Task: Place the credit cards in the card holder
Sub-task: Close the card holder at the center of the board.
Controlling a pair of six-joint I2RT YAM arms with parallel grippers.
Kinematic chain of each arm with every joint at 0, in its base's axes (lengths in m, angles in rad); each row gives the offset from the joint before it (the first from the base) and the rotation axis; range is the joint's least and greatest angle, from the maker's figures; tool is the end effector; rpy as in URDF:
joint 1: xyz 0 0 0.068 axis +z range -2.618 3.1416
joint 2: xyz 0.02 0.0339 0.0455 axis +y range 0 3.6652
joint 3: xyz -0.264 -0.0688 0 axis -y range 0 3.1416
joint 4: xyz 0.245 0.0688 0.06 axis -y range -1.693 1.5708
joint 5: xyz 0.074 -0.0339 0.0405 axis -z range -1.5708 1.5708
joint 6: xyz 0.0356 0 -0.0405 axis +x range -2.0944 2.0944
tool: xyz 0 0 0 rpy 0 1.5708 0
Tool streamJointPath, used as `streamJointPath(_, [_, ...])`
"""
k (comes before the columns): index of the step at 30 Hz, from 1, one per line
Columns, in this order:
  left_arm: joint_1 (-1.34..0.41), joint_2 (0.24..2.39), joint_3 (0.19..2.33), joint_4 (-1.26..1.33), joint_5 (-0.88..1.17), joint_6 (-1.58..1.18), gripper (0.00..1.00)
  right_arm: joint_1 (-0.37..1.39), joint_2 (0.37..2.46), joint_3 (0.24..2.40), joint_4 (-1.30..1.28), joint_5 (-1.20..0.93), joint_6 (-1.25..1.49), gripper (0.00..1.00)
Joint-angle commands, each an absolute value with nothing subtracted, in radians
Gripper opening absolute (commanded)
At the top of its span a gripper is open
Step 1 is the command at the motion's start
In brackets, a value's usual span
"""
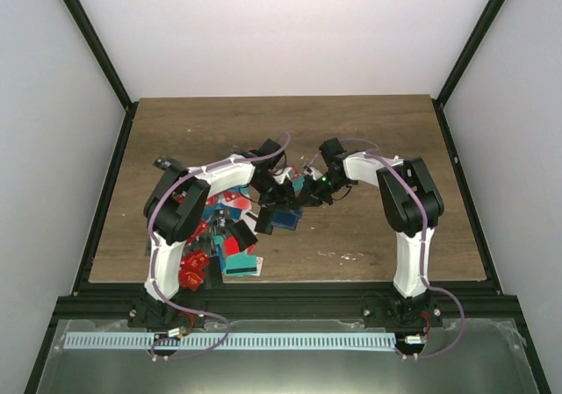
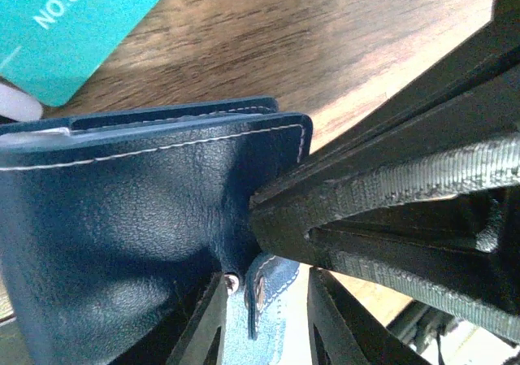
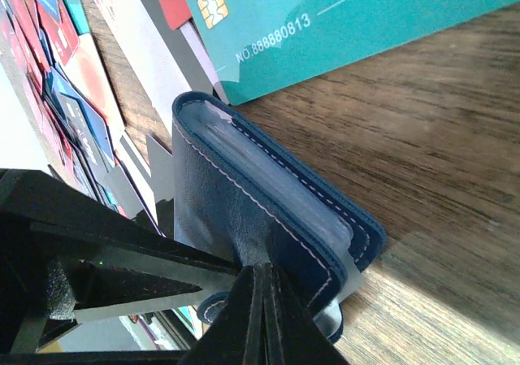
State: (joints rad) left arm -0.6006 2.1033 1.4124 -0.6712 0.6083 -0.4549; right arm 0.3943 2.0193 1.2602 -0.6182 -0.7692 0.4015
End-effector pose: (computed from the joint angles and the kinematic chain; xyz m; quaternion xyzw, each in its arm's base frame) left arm 0.3205 -0.2442 0.1301 -0.1002 -0.9441 0.3074 0.0641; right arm 0.3345 0.1660 0.1286 0.0329 -0.9227 -0.3790 0.0622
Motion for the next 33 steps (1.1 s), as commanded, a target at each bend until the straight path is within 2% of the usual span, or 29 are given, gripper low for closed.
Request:
streamJointPath(1, [-0.59,2.326,1.29,-0.992,-0.126,-0.455,0.26,0.376,2.077,1.218,-0.699,-0.535,0.399,0.01])
streamJointPath(4, [-0.596,2.312,1.31,-1.013,-0.155,-0.461,0.08,0.377,2.073,1.218,-0.695,-0.541,0.403,0.01])
streamJointPath(10, [-0.601,2.236,1.353,-1.029,-0.145,-0.479,0.07,0.376,2.071,1.217,-0.69,-0.539,0.402,0.01])
streamJointPath(13, [-0.601,2.207,1.375,-1.038,-0.107,-0.477,0.2,0.376,2.073,1.212,-0.689,-0.536,0.402,0.01])
streamJointPath(17, [-0.607,2.16,1.411,-1.05,-0.096,-0.481,0.44,0.377,2.075,1.215,-0.689,-0.532,0.396,0.01])
streamJointPath(19, [-0.609,2.145,1.436,-1.057,-0.088,-0.476,0.48,0.377,2.077,1.219,-0.691,-0.531,0.392,0.01])
streamJointPath(24, [-0.626,2.114,1.507,-1.073,-0.028,-0.466,0.49,0.376,2.084,1.231,-0.692,-0.535,0.386,0.01])
streamJointPath(29, [-0.631,2.05,1.56,-1.078,0.06,-0.453,0.68,0.376,2.059,1.243,-0.694,-0.56,0.375,0.01])
streamJointPath(33, [-0.612,2.007,1.602,-1.105,0.121,-0.433,0.79,0.376,2.003,1.225,-0.671,-0.628,0.353,0.01])
